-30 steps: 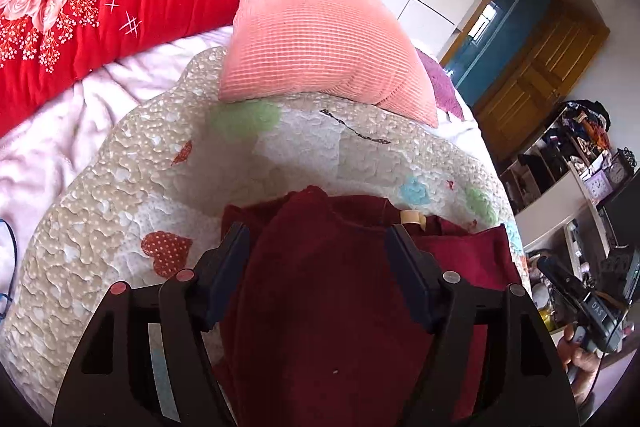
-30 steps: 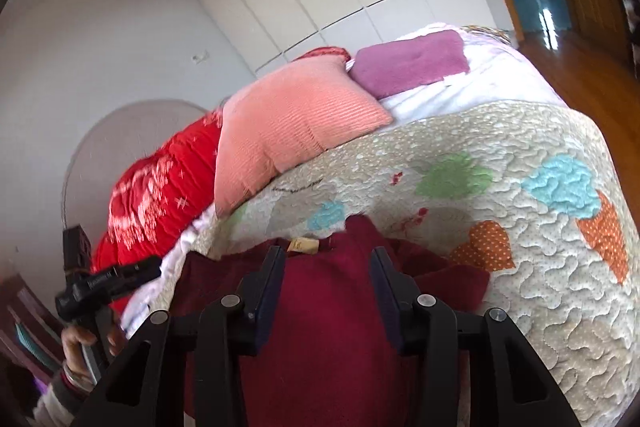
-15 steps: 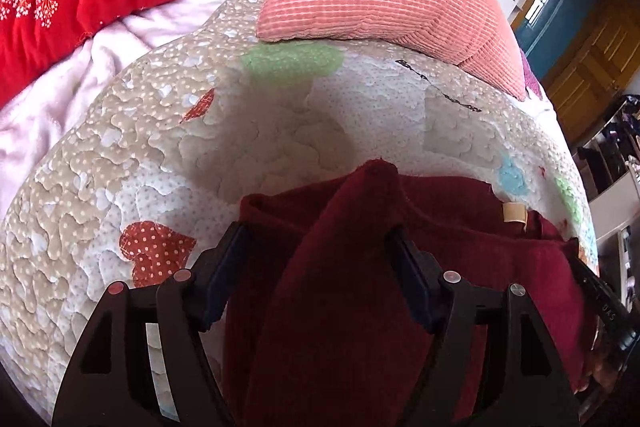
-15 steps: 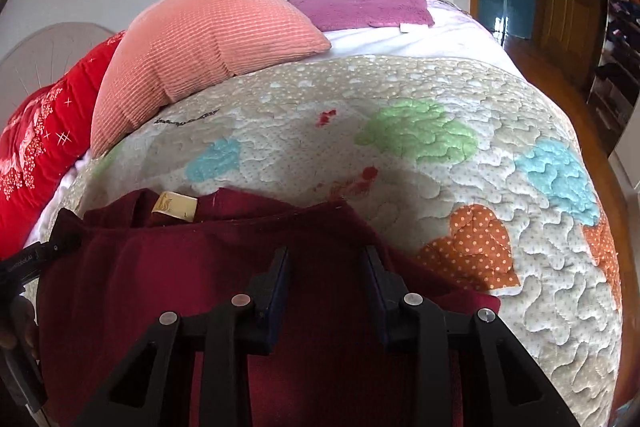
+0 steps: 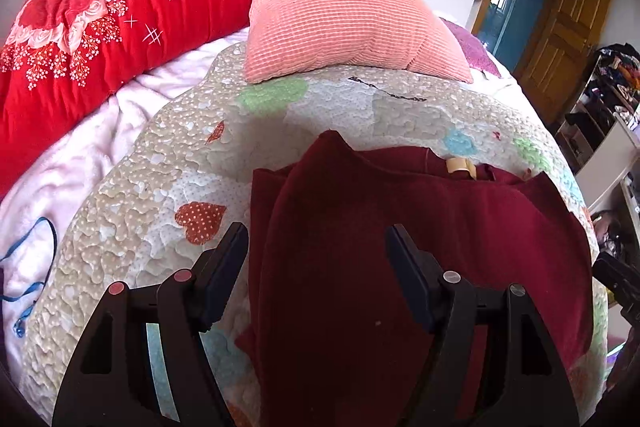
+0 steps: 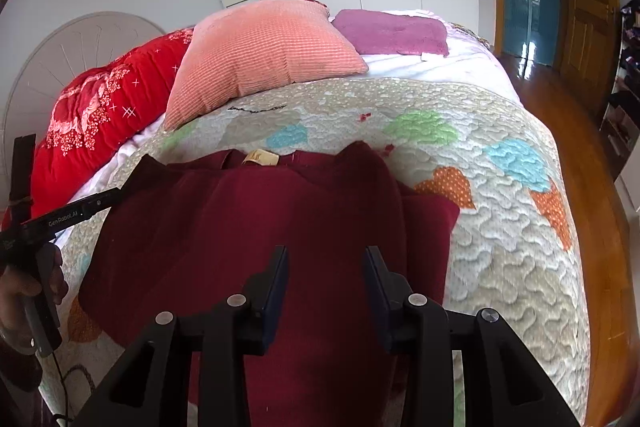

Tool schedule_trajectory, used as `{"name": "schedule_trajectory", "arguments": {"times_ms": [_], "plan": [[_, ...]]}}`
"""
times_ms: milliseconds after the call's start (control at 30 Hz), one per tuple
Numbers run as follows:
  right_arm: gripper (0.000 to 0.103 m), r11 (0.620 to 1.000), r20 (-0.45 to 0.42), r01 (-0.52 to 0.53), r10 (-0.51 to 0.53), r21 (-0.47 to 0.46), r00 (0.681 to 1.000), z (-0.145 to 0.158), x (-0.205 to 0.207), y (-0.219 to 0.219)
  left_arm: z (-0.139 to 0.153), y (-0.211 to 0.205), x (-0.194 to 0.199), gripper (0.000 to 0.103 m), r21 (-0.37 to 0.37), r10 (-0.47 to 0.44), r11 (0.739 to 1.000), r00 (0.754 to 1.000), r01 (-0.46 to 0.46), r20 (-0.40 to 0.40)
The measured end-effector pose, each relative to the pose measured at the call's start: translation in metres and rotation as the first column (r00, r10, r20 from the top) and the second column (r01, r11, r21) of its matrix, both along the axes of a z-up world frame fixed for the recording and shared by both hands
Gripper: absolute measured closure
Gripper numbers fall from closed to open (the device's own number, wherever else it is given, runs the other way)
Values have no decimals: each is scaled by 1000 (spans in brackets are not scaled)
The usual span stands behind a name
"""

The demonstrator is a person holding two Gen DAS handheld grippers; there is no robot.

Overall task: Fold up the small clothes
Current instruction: 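Release the hem and pull both grippers back from the folded sweater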

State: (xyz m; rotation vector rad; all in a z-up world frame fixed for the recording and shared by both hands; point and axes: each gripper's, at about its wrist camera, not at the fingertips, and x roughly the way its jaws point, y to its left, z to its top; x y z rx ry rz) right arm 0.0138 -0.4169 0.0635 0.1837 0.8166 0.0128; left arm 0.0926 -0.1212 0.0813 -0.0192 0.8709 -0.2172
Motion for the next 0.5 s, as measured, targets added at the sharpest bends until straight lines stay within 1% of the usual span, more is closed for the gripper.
{"name": "schedule_trajectory", "arguments": {"times_ms": [67, 167, 200, 300, 367, 500], "plan": [[62, 1000, -22, 19, -19, -16, 1000, -12, -8, -2, 0, -1, -10, 32, 7, -4, 1000, 1000, 4, 2], [60, 998, -105, 46, -51, -52, 993, -43, -2, -10, 0, -3, -22, 32, 16, -7, 1000, 1000, 7, 2], [60, 998, -104, 41, -45, -39, 994, -46, -2, -12, -1, -3, -26, 32, 19, -9, 1000, 1000, 10, -7], [60, 998, -100, 54, -56, -19, 993, -35, -7, -14, -2, -1, -39, 32, 29, -16, 999, 1000, 16, -17], [60, 999, -72, 49, -47, 15, 996, -24, -10, -12, -4, 1, -47, 32, 48, -12, 999, 1000, 12, -17], [59, 1000, -38, 9, -8, 29, 999, -12, -12, 6, -13, 9, -56, 32, 22, -1, 1000, 999, 2, -39]]}}
